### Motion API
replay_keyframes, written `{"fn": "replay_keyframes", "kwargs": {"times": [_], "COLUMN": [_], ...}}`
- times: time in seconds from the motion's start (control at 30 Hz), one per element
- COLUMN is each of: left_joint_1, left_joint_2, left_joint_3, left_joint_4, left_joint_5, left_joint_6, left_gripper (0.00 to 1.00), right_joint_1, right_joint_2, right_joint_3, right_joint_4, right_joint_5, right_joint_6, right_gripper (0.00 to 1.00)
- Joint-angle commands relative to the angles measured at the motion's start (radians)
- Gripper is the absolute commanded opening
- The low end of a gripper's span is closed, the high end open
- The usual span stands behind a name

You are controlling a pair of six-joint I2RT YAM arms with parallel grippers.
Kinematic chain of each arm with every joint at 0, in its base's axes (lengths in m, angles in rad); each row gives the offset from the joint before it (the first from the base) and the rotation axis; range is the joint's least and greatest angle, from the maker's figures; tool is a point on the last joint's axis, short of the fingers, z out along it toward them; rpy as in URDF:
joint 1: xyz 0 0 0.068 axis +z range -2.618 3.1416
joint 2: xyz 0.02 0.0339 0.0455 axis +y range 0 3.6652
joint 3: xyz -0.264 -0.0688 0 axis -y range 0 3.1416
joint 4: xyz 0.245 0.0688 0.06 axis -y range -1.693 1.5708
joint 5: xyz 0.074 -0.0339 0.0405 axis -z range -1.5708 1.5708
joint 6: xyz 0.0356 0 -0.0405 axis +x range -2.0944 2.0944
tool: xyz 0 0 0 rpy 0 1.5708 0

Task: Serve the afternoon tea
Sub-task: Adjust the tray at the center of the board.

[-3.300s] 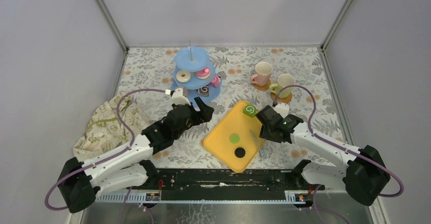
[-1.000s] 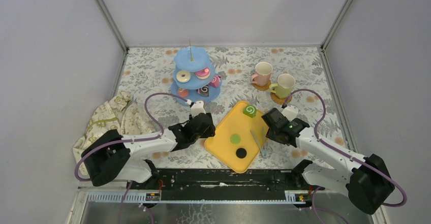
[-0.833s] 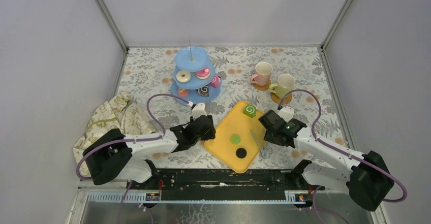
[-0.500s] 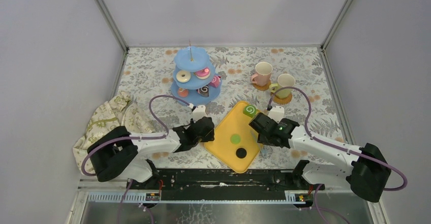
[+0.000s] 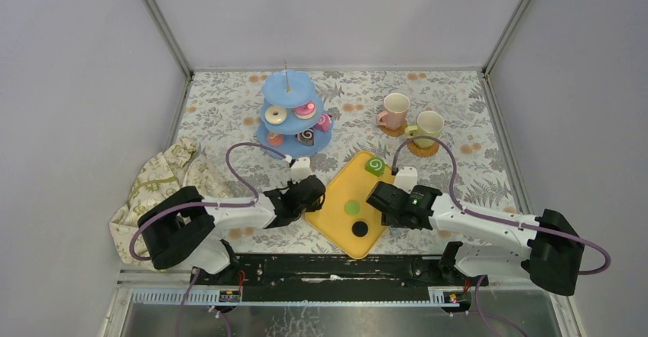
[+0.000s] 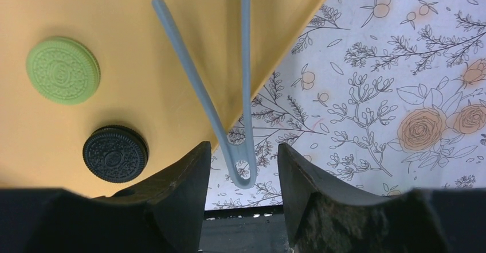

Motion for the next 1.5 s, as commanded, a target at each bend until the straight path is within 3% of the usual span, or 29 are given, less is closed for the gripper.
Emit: {"fn": "replay_keyframes", "kwargs": {"times": [0.0,0.53,1.47], "left_joint_1": [-0.004,0.002,0.053], "left_joint_2": [0.036,0.089,0.108], "left_joint_3": [0.006,0.102,0.136], "left_joint_4": [-0.041,-0.074,-0.051], "left_joint_5": [-0.067,-0.157,-0.146], "left_joint_6": [-0.006,0.052,0.109], "left_gripper": [0.35,0.34,0.35], "right_joint_1": [0.032,0.077,0.077], "right_joint_2": [0.016,0.07,0.189], "right_joint_3": [0.013,0.001,-0.031], "right_joint_4": [-0.012,0.042,0.243], "right_joint_5": [0.053,0.063,0.18], "right_joint_6": [0.032,0.013,-0.108], "right_gripper": [0.54,0.59,0.62]}}
